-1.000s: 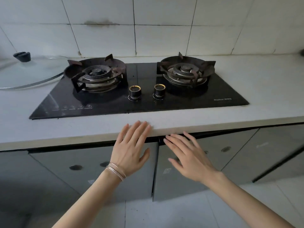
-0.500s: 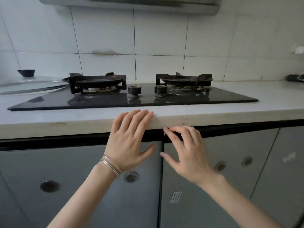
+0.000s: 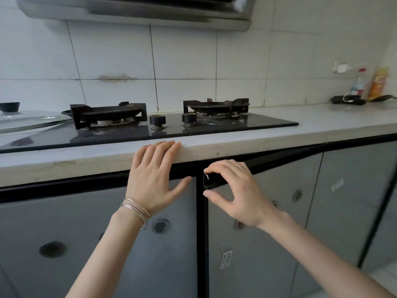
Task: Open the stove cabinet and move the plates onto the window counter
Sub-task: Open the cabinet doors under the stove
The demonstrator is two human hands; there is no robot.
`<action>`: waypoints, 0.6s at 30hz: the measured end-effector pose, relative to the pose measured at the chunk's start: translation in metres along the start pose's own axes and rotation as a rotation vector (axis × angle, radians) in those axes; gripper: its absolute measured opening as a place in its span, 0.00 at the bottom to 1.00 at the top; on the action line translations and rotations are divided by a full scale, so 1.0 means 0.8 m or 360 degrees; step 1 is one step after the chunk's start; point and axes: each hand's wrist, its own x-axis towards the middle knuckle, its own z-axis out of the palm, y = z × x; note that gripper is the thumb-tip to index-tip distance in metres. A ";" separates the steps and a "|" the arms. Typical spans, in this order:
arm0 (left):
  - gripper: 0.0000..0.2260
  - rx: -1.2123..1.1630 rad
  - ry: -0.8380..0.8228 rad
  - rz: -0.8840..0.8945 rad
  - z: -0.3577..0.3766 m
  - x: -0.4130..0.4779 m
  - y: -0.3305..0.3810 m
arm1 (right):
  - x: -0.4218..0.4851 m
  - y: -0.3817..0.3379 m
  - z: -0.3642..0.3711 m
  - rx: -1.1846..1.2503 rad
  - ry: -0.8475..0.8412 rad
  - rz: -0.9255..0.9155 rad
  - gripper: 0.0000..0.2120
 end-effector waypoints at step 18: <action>0.30 -0.0094 0.0103 0.0009 0.006 -0.003 -0.003 | -0.063 -0.061 -0.099 0.0182 0.0035 0.0287 0.12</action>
